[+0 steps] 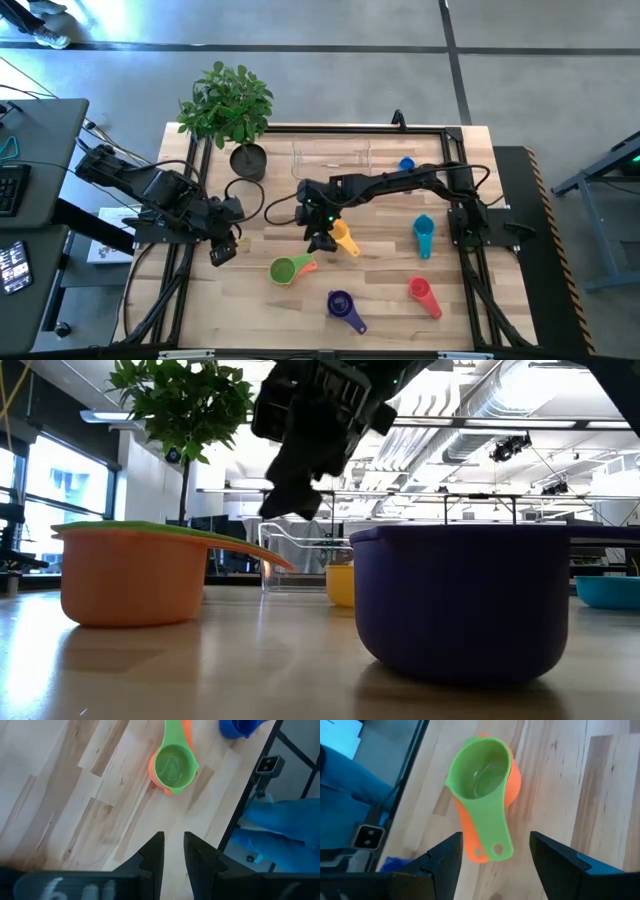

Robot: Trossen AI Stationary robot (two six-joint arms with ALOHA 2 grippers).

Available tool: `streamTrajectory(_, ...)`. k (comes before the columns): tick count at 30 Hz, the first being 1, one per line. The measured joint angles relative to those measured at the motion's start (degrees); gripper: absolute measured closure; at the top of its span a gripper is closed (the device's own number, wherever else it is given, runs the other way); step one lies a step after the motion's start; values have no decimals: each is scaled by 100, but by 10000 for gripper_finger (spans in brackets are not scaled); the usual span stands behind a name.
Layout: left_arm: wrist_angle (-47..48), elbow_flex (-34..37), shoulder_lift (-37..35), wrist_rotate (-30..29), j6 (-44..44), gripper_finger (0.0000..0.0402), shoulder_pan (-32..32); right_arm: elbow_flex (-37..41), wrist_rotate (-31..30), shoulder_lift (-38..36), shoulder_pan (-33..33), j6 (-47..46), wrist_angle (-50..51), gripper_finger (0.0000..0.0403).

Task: Nest measuring cups in basket
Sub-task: Stack the green measuring cup on top of the orange measuring cup

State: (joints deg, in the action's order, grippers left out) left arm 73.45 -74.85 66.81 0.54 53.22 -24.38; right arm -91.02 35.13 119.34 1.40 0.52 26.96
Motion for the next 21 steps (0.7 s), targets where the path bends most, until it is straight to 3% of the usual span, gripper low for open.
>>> streamTrajectory(21, 3, 0, 2, -271, 371, 339, -2, 1, 209, 532, -120, 300, -331, 183)
